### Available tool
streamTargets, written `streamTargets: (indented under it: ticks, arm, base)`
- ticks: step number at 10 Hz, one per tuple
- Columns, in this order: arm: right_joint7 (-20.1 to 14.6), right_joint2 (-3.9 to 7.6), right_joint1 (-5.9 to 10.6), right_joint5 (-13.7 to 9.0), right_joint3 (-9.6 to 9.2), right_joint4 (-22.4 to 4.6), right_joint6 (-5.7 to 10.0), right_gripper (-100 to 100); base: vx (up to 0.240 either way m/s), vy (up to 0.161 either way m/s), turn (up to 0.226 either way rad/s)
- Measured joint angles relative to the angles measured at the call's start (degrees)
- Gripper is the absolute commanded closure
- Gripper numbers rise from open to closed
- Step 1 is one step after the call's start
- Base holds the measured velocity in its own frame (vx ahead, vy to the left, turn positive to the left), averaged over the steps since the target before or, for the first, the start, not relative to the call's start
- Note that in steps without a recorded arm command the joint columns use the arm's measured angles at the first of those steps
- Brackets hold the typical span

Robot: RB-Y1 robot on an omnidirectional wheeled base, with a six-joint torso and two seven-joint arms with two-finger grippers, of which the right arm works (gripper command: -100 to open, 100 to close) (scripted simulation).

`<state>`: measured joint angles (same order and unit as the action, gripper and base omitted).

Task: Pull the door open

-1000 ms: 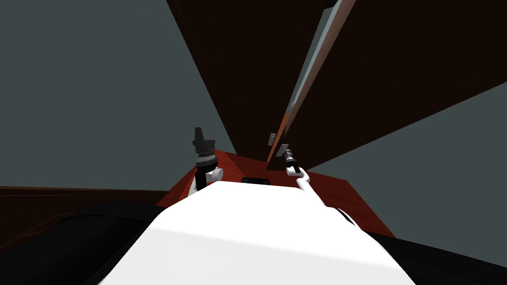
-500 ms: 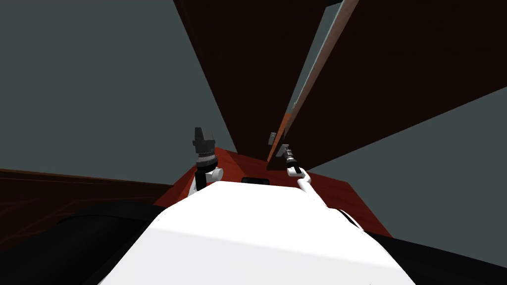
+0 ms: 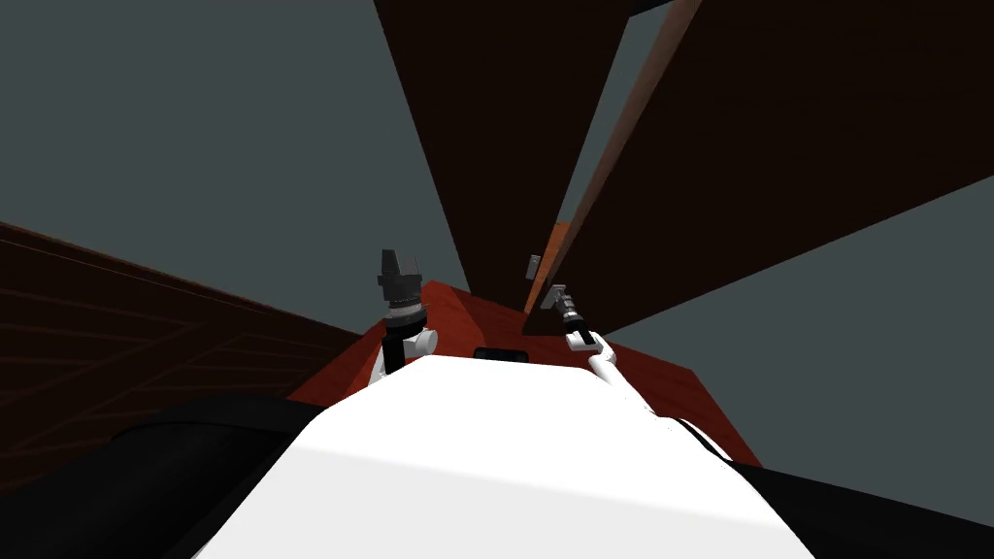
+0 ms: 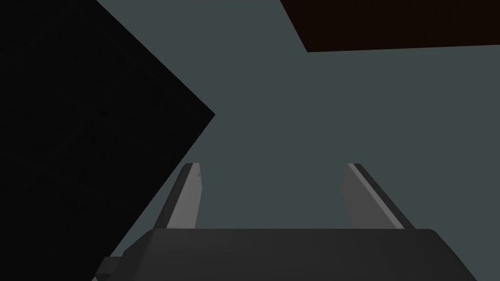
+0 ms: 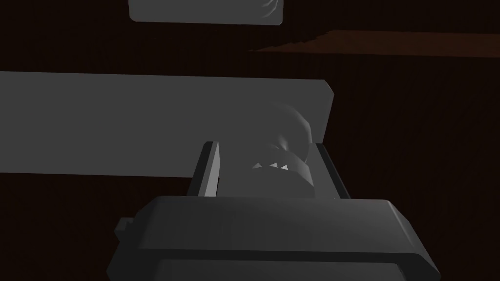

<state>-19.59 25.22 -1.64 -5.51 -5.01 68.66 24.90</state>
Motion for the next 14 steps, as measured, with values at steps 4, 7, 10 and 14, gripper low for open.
streamTargets:
  ticks: [4,7,10,14]
  arm:
    - [-2.4,2.39,-1.89,0.1,-2.71,1.1,1.38,100]
    - [-4.5,5.2,-3.68,0.0,-4.32,2.1,4.07,100]
    - [-6.8,8.46,-6.33,0.1,-6.16,3.6,7.12,100]
    - [-8.4,10.84,-8.02,0.1,-7.22,3.9,9.34,100]
  base:
    - [-0.193,-0.103,0.138]
    - [-0.222,-0.139,0.147]
    - [-0.203,-0.104,0.101]
    - [-0.161,-0.073,0.081]
